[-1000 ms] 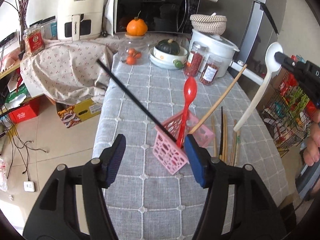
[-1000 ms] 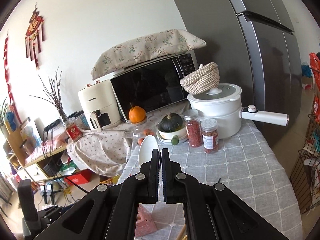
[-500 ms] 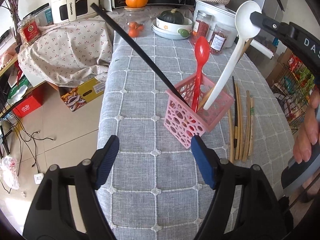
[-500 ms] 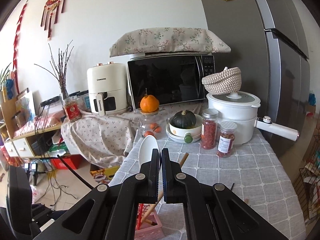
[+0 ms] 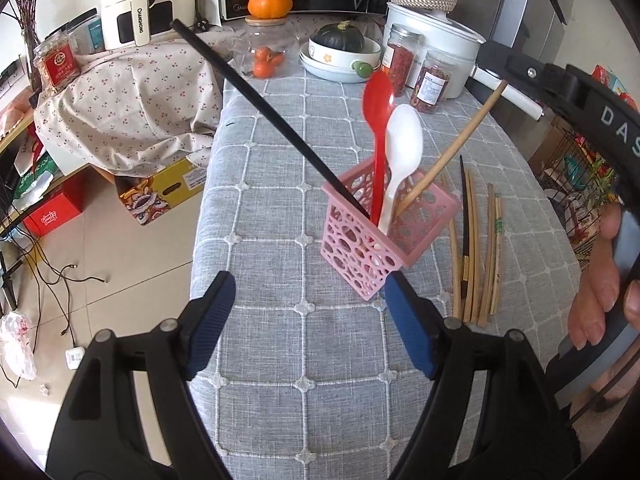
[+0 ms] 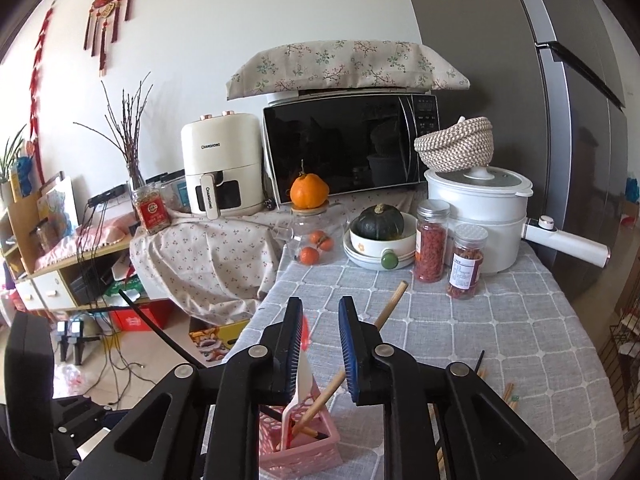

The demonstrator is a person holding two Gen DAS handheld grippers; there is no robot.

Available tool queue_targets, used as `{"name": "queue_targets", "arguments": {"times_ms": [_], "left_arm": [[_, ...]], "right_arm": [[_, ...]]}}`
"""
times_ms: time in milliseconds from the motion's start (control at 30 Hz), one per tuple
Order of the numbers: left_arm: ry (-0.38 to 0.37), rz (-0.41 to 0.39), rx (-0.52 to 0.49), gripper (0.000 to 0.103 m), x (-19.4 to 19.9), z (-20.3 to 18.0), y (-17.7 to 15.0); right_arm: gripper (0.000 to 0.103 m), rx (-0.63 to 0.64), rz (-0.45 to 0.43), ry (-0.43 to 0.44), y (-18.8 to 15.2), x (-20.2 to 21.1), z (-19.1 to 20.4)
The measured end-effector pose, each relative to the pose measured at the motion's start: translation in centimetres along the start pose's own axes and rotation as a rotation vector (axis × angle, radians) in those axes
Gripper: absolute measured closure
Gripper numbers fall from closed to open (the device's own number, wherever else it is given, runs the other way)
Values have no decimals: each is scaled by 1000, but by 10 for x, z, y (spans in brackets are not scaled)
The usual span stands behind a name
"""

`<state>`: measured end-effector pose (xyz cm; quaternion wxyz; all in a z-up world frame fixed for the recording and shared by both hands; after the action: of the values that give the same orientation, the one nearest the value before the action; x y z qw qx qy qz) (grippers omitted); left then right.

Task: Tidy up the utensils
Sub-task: 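Drop the red spoon and white spoon into the pink caddy, opening both tools, then move both tools back over the remaining wooden chopsticks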

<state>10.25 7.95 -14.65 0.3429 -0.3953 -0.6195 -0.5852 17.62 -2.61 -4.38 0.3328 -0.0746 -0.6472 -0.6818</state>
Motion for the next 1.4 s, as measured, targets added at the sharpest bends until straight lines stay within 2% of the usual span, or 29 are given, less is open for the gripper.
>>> {"name": "queue_targets", "arguments": {"times_ms": [100, 233, 267, 433, 567, 700, 967, 1200, 1300, 1400], "left_arm": [[-7, -7, -9, 25, 3, -6, 1], [-23, -13, -24, 23, 6, -15, 1], [-26, -15, -28, 22, 7, -17, 1], [-41, -8, -48, 22, 5, -31, 1], [-67, 8, -71, 21, 2, -50, -1], [-79, 7, -137, 21, 2, -79, -1], [-75, 27, -261, 18, -6, -126, -6], [-73, 102, -279, 18, -24, -139, -14], [-68, 115, -275, 18, -28, -138, -14], [-69, 126, -261, 18, -31, -138, -14]], "right_arm": [[79, -18, -17, 18, 8, 14, -8], [62, -48, -31, 31, 18, 34, -27], [61, -53, -27, 30, 18, 38, -33], [47, -79, 13, -7, 13, 53, -76], [40, -113, 73, -49, -2, 59, -115], [30, -187, 153, -80, -22, 60, -152], [26, -278, 362, -150, -68, 44, -202], [25, -326, 666, -202, -137, 3, -221], [25, -341, 738, -210, -156, -12, -224], [25, -344, 763, -233, -162, -25, -228]]}}
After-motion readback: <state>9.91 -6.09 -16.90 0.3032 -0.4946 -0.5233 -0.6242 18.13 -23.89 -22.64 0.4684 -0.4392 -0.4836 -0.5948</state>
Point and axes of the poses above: each gripper's, at about its wrist camera, not at the fingertips, and x roughly against the way its jaws point, z to its left, y to its top, the point moved 10 cm from there along -x, roughly the way its jaws point, and after that the axes turned 7 degrees about z, right-handed, at the moved point
